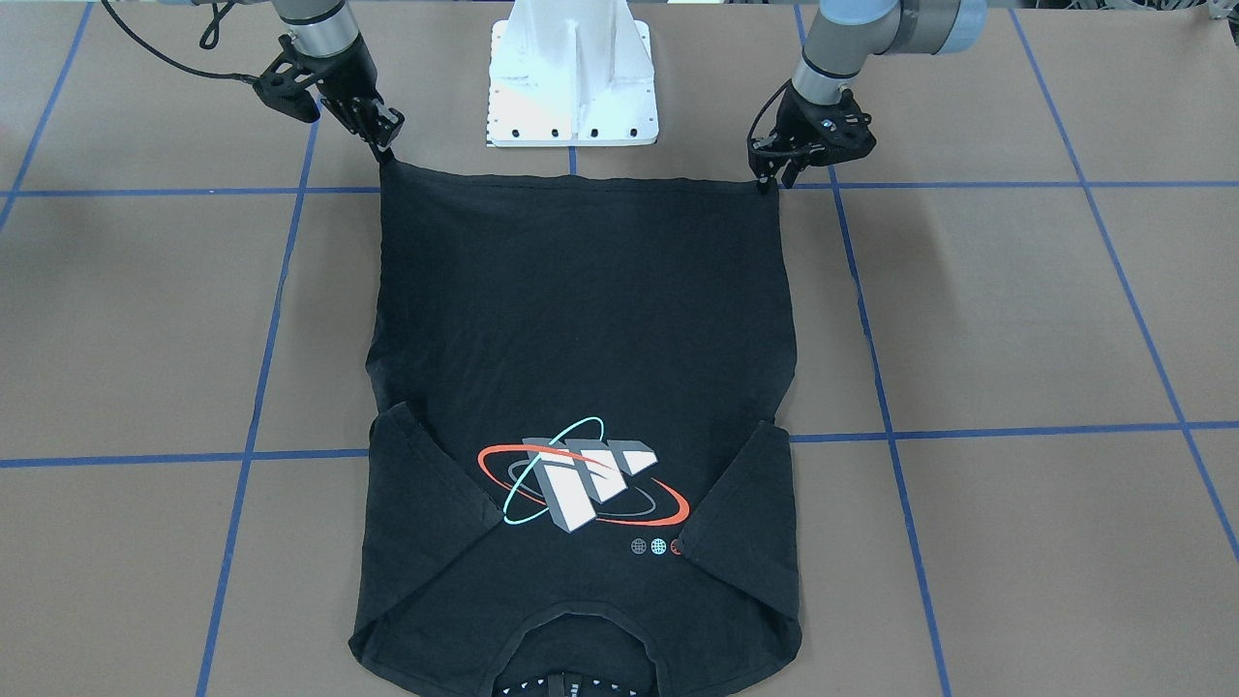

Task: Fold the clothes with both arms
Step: 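Grasp the other hem corner with the left gripper, both grippers holding the hem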

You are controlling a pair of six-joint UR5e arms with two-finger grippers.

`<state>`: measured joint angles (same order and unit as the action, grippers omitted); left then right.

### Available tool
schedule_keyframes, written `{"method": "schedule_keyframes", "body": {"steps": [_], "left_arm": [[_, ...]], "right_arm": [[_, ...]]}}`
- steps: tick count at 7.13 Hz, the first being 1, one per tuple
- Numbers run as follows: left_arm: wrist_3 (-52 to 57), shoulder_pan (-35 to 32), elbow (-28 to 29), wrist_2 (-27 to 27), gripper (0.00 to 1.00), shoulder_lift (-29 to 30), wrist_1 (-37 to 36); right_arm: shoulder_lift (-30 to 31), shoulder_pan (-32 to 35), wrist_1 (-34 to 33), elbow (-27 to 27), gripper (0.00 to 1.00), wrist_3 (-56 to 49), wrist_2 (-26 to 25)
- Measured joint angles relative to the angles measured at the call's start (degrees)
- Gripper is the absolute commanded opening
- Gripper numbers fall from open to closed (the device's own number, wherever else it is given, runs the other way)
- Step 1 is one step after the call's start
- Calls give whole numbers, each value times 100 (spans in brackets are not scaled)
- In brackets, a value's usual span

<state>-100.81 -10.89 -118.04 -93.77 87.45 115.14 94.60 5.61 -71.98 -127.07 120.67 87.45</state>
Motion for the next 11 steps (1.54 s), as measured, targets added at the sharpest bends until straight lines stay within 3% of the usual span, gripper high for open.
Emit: {"method": "schedule_keyframes", "body": {"steps": [1, 3, 7, 11], "left_arm": [[0, -1, 0, -3, 38, -5, 0], [0, -1, -8, -11, 0, -8, 0], [4, -17, -212, -168, 0, -107, -42], [-228, 50, -1132, -494, 0, -662, -69]], "right_arm": [[-4, 4, 0, 0, 0, 0, 0], [-10, 18, 6, -8, 0, 0, 6], [-12, 42, 7, -49, 0, 0, 7], [152, 50, 11, -267, 0, 8, 314]]}}
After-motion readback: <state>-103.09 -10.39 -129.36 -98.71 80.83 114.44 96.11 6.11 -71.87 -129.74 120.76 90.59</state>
